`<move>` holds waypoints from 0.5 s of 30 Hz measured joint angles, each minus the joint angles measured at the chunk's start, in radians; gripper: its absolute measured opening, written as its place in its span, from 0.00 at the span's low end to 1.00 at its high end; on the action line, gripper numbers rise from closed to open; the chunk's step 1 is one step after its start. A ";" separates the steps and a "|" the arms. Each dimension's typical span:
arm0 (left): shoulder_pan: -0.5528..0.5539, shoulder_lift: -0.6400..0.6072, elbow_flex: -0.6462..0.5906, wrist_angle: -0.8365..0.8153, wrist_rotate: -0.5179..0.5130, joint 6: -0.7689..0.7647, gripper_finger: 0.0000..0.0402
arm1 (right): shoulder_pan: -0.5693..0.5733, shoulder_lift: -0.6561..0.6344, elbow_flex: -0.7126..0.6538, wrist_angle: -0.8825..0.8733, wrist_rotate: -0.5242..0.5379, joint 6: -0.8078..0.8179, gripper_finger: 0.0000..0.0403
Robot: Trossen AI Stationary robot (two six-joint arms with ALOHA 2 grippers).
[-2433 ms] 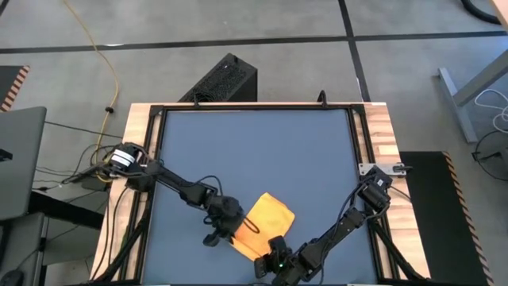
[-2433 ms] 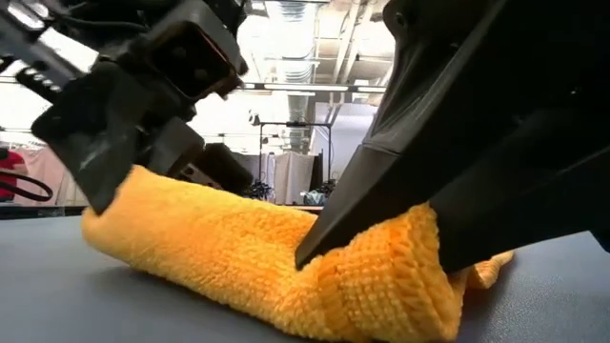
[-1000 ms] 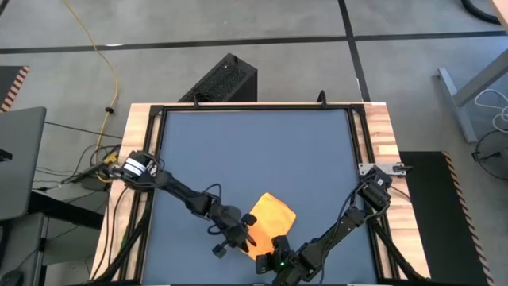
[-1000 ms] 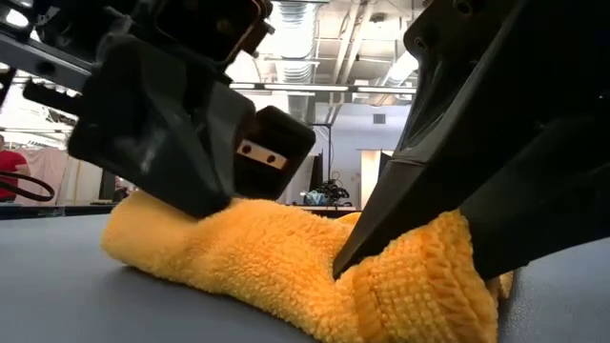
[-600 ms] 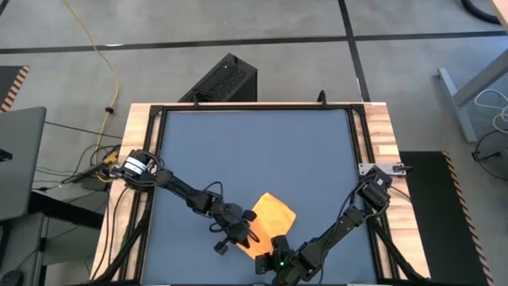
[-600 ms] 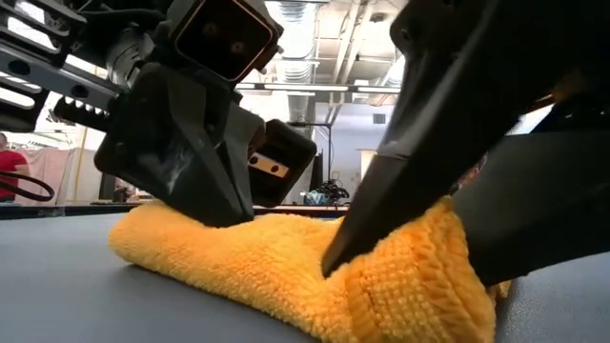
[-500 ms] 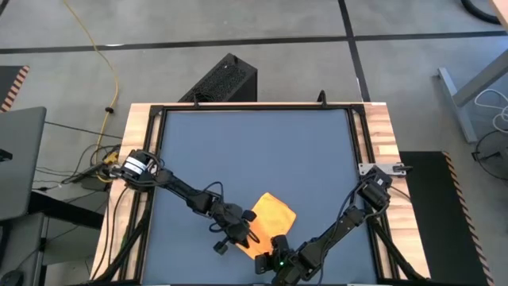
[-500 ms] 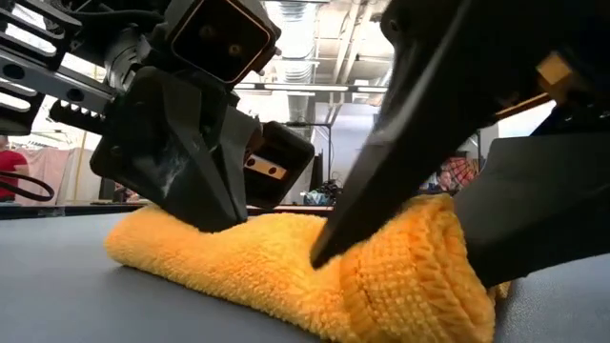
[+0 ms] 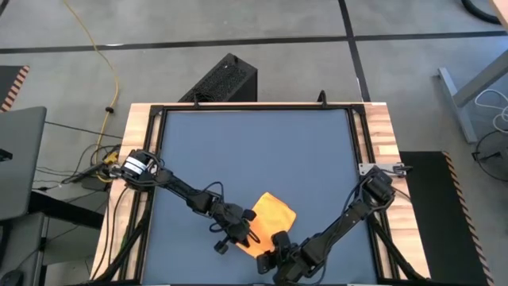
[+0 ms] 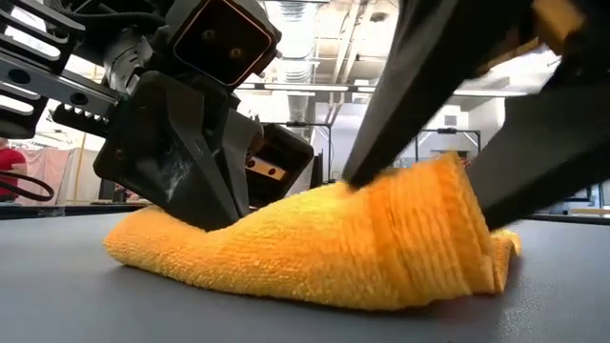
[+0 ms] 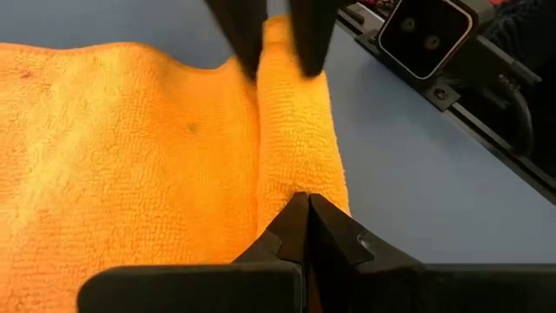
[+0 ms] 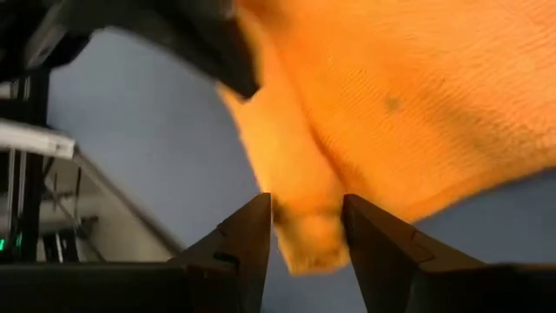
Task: Roll towel into tight, uniform cylinder
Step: Roll the orange microfiber cloth
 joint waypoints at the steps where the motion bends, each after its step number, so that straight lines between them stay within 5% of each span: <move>1: 0.000 0.000 0.000 0.000 -0.004 0.000 0.00 | 0.000 -0.007 0.000 0.001 -0.014 -0.021 0.43; 15: 0.038 0.000 -0.001 -0.004 0.019 -0.018 0.00 | 0.013 -0.067 0.002 -0.043 -0.076 -0.527 0.43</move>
